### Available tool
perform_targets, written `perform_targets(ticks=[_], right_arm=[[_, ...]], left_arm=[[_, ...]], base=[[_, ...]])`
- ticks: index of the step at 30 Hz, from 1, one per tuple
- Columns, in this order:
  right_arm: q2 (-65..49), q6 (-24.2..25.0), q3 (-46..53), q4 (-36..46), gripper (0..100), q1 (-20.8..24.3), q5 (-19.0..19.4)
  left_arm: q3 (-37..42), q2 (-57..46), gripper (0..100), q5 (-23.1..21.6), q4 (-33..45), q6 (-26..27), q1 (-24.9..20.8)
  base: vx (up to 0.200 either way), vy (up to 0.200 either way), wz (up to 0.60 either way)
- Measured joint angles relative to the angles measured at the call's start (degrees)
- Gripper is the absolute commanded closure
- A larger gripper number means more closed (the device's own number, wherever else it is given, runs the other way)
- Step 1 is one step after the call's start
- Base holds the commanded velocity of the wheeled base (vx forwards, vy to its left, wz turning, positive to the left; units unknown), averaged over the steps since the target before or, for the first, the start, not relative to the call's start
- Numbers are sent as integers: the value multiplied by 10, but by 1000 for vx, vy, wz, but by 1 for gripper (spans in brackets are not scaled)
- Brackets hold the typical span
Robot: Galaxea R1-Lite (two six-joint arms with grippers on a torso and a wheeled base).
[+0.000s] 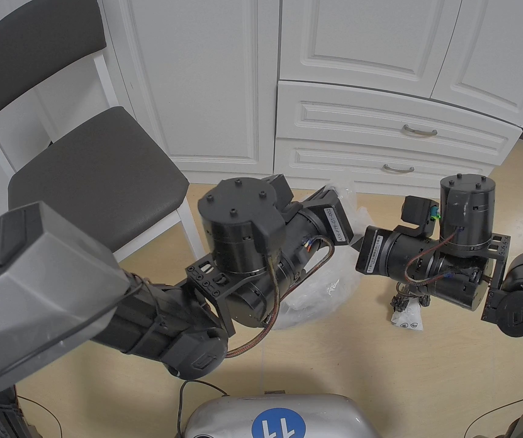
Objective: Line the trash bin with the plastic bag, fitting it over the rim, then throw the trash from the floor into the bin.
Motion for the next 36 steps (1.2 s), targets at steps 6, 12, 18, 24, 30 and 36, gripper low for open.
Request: perform_targets(ticks=[6,12,18,24,30,36], right_arm=[[44,5,-3,-50,100,-8,2],[92,4,7,-175,100,-20,2],[138,6,13,-251,100,-41,9],[159,10,16,-290,100,-57,20],[174,10,20,-287,100,-62,23],[193,11,19,-291,100,-59,26]], left_arm=[[-25,38,100,0,-1,-12,8],[-48,70,100,4,-4,-28,14],[-76,102,100,8,-2,-42,16],[-86,113,100,6,-2,-45,15],[-88,124,100,1,-1,-47,13],[-87,138,100,5,-2,-47,9]], base=[[0,0,0],[0,0,0],[0,0,0],[0,0,0],[0,0,0],[0,0,0]])
